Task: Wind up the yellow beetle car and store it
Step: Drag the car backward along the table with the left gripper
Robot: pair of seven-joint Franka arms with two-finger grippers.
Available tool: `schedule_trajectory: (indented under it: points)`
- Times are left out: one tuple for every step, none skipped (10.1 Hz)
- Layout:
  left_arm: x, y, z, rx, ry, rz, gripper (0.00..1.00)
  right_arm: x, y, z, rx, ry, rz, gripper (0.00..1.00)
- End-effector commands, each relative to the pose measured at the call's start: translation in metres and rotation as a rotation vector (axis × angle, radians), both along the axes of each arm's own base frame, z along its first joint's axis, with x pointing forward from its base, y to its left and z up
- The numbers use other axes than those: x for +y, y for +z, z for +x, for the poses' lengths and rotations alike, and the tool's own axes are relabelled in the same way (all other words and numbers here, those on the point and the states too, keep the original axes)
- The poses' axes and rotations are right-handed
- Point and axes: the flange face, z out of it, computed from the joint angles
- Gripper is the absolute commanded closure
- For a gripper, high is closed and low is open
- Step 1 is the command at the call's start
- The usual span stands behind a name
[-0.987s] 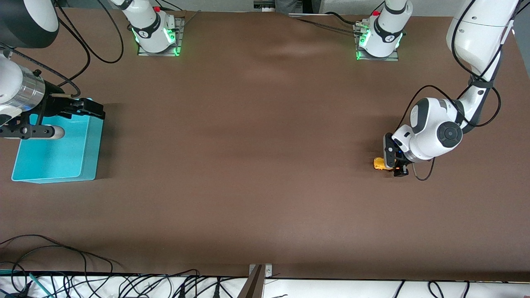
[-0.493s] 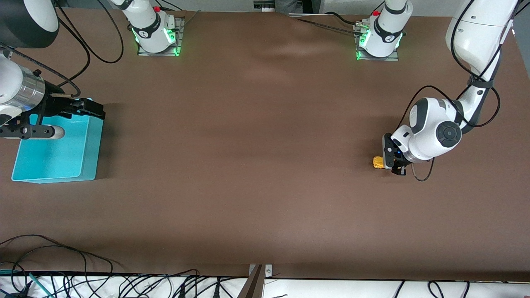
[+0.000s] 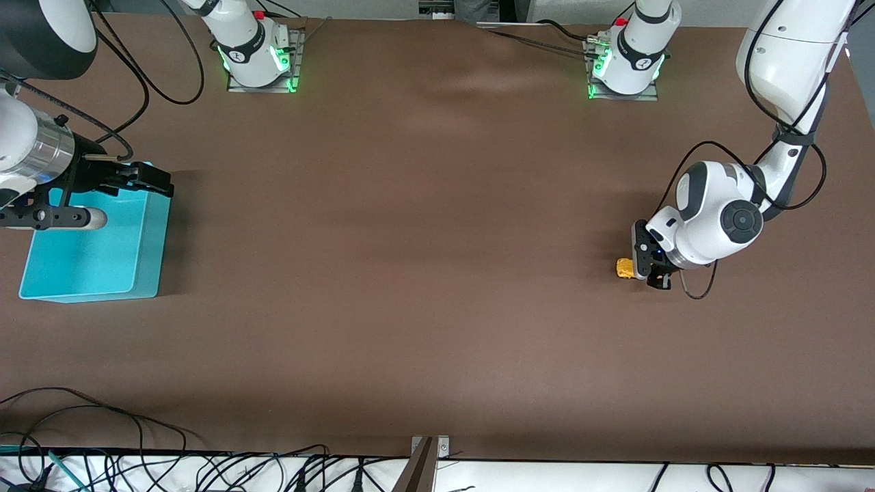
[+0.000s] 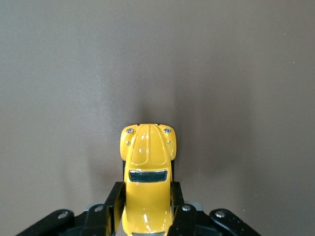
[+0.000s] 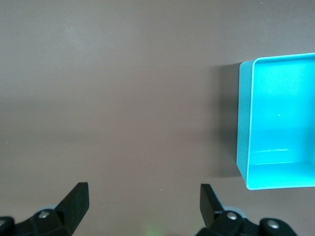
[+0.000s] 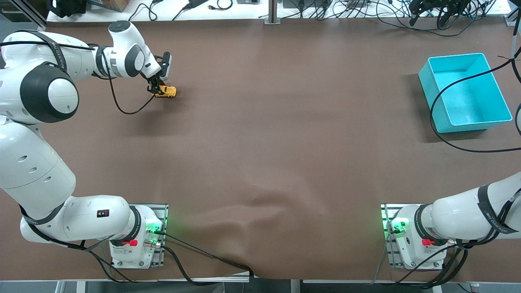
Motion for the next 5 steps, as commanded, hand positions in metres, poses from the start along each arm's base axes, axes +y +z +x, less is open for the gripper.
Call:
schedule_trajectory:
  points:
    - [0.042, -0.016, 0.004, 0.012, -0.024, 0.0, 0.79, -0.002, 0.003, 0.0, 0.007, 0.007, 0.023, 0.0]
    - [0.062, -0.022, 0.004, 0.017, -0.021, -0.003, 0.79, -0.002, 0.003, 0.0, 0.007, 0.007, 0.023, 0.0]
    - [0.086, -0.028, 0.004, 0.021, 0.0, -0.008, 0.79, -0.002, 0.003, 0.0, 0.007, 0.007, 0.023, 0.0]
    - [0.109, -0.033, 0.007, 0.015, -0.014, -0.014, 0.79, -0.002, 0.003, 0.0, 0.007, 0.007, 0.023, 0.0]
    - [0.13, -0.035, 0.01, 0.007, -0.037, -0.018, 0.79, -0.002, 0.003, 0.0, 0.007, 0.007, 0.023, 0.0]
